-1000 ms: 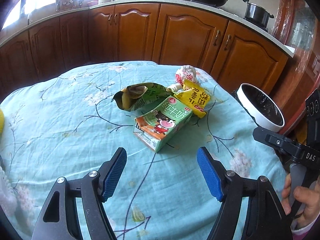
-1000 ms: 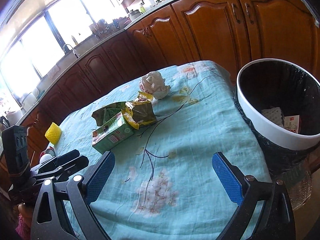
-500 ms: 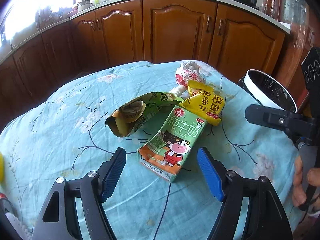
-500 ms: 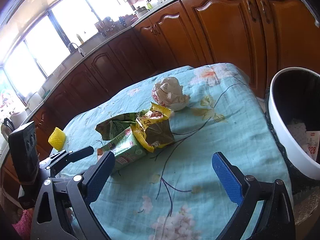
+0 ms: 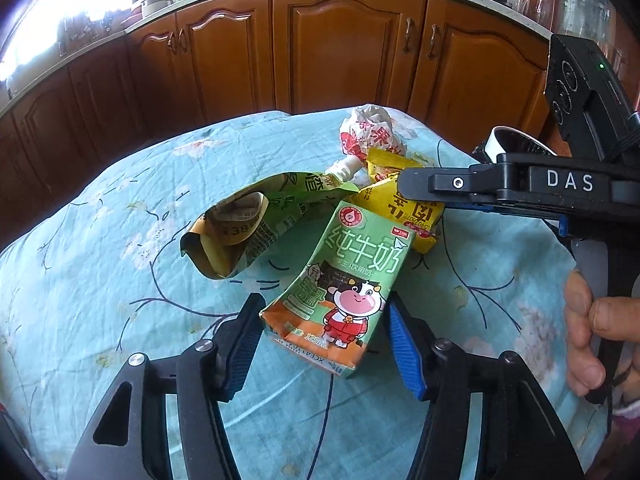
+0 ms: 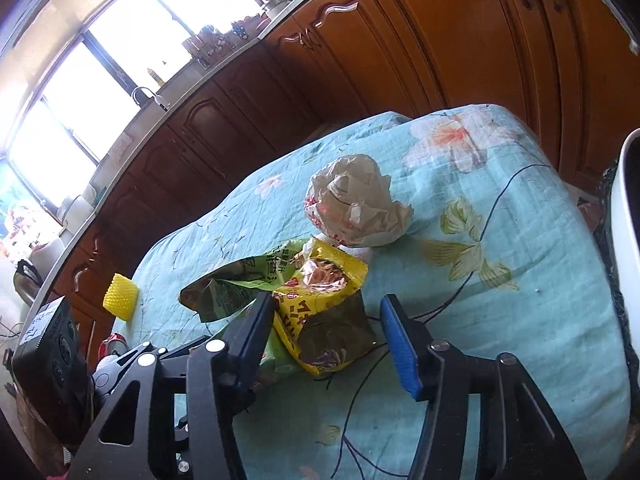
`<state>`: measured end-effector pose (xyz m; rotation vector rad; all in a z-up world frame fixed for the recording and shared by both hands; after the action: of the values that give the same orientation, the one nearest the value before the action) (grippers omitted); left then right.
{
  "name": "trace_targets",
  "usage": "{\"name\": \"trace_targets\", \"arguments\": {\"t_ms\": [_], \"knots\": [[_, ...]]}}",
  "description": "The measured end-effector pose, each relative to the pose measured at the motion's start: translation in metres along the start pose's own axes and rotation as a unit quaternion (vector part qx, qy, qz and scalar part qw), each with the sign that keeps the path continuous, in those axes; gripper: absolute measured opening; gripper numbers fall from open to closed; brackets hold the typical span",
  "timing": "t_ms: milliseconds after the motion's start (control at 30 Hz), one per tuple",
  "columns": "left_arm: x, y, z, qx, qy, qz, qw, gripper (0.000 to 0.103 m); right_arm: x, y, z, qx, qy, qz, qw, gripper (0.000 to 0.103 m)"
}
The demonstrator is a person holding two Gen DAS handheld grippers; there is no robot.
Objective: Collect trash
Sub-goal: 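Carry the green milk box and yellow bag over the trash bin with both tools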
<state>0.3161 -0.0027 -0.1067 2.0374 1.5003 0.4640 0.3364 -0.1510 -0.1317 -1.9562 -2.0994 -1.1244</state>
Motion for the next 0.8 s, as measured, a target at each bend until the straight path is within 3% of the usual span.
{"name": "trace_targets", "arguments": {"t_ms": [33, 67, 167, 200, 533, 800], "knots": [[-0.001, -0.001, -0.002, -0.001, -0.004, -0.001, 1.0, 0.057, 0.002, -0.001, -0.002, -0.001, 0.003, -0.004, 1.0, 0.033], [-0.003, -0.002, -0.003, -0.002, -0.005, -0.001, 1.0, 0.057, 0.004, -0.003, -0.005, -0.001, 0.003, -0.009, 1.0, 0.017], [-0.008, -0.005, -0.01, -0.01, -0.003, -0.002, 0.9999, 0.056, 0.009, -0.007, -0.017, -0.008, -0.005, -0.022, 1.0, 0.008], [-0.01, -0.006, -0.013, -0.014, -0.003, -0.004, 0.9999, 0.056, 0.009, -0.008, -0.021, -0.01, -0.007, -0.025, 1.0, 0.0], [-0.032, -0.012, -0.042, -0.038, -0.034, -0.059, 0.997, 0.055, -0.015, -0.03, -0.085, -0.037, -0.013, -0.013, 0.999, 0.0], [-0.071, -0.004, -0.046, -0.05, -0.06, -0.056, 0.9954, 0.054, -0.041, -0.047, -0.137, -0.06, -0.037, -0.003, 0.998, 0.0]]}}
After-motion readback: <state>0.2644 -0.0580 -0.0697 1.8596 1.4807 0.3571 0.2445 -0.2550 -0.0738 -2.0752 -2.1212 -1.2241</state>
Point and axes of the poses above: each gripper's, at about its wrist camera, not at the fingertips, and z roughly the way its jaws point, x to its left, y to its top, the point moved 3 cm from there along z, roughly the way its jaws point
